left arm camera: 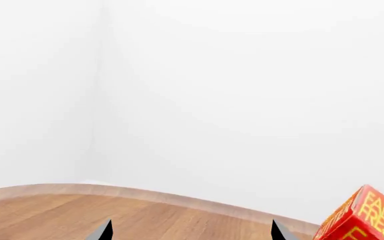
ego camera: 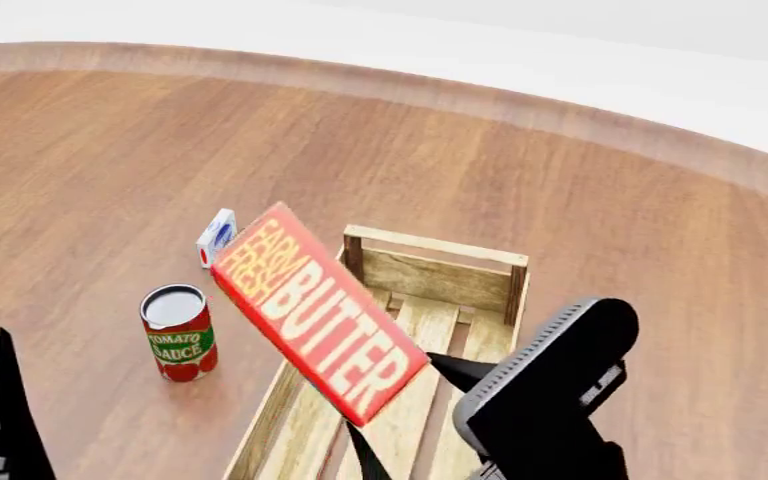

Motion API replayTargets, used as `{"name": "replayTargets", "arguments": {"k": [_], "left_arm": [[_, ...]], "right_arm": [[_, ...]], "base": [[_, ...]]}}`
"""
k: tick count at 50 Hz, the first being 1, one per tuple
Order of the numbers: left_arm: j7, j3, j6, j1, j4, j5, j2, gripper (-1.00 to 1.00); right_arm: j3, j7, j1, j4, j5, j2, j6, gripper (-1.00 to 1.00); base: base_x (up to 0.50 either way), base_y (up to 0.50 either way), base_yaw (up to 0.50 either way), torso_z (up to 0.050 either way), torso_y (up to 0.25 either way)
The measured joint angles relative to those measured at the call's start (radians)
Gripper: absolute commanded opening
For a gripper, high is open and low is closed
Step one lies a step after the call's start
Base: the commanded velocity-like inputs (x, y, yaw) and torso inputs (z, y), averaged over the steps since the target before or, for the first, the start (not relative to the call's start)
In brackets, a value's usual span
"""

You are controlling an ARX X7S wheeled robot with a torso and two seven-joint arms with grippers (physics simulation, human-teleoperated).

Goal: Pick up the butter and put it in the tray.

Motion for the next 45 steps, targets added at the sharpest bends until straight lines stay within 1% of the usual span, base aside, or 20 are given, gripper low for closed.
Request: {"name": "replayTargets", "arguments": {"k": [12,26,45], "left_arm": [[-0.006,-0.005,-0.001,-0.001,0.003,-0.009,-0.005,1.0],[-0.011,-0.01,-0.001,-0.005,0.005,-0.02,-0.011,1.0],[-0.018,-0.024,0.0,-0.01,0.001,-0.042,-0.018,1.0]], "right_arm": [[-0.017,0.054,0.097,0.123,-0.025,-0.111,-0.005,-1.0],[-0.038,0.135,0.186,0.297,-0.055,-0.276,-0.032,-1.0],[0.009,0.346,0.273,0.597,-0.128,-0.507,-0.133,-1.0]], "base": [[0.0,0.0,0.0,0.0,0.002],[0.0,0.0,0.0,0.0,0.001],[0.0,0.0,0.0,0.001,0.001]]}}
